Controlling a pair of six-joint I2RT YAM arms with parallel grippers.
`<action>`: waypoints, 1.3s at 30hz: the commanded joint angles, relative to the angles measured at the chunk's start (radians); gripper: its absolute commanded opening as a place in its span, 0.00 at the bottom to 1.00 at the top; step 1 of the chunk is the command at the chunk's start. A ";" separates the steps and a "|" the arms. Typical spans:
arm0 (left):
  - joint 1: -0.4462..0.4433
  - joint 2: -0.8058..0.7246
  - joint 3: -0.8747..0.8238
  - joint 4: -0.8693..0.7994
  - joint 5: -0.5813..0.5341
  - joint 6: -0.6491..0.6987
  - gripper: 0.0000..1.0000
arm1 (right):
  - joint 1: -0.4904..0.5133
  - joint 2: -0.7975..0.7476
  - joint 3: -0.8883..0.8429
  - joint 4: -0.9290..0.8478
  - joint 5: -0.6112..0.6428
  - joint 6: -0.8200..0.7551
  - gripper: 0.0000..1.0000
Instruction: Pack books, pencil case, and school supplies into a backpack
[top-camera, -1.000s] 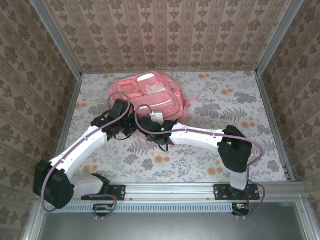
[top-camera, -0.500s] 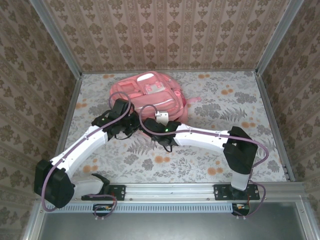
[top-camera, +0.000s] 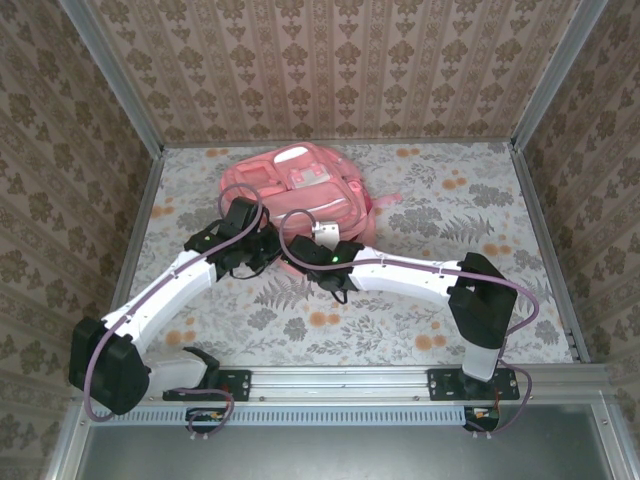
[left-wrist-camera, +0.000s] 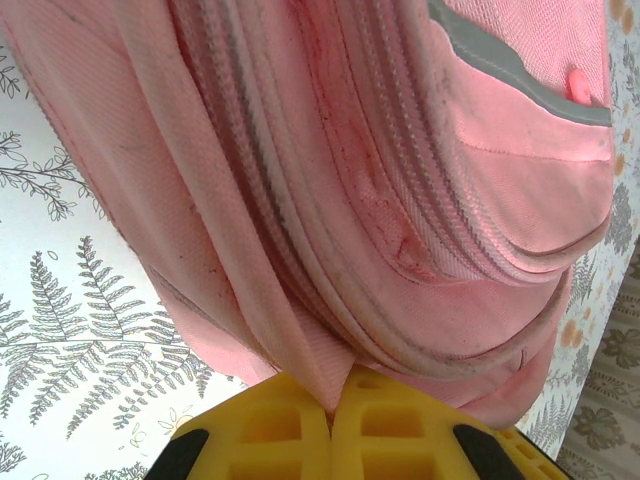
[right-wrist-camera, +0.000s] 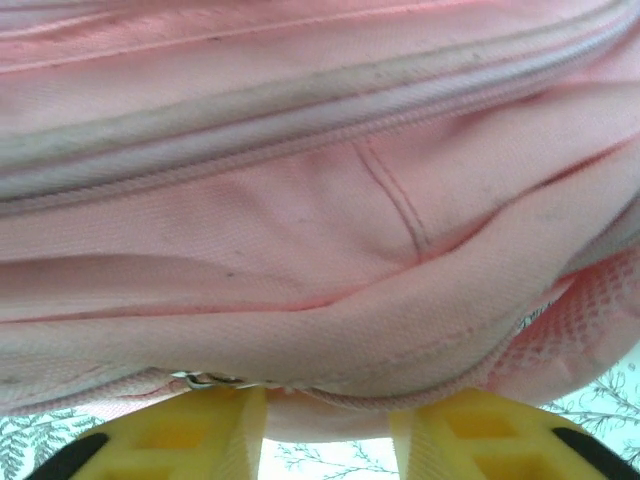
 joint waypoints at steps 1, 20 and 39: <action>0.011 -0.015 0.039 0.061 -0.024 0.005 0.00 | -0.012 -0.007 0.017 0.000 -0.028 -0.083 0.42; 0.015 0.012 0.061 0.100 0.016 -0.001 0.00 | -0.159 -0.243 -0.295 0.433 -0.462 -0.072 0.51; 0.003 0.014 0.076 0.091 0.027 -0.010 0.00 | -0.189 -0.144 -0.225 0.408 -0.529 -0.524 0.42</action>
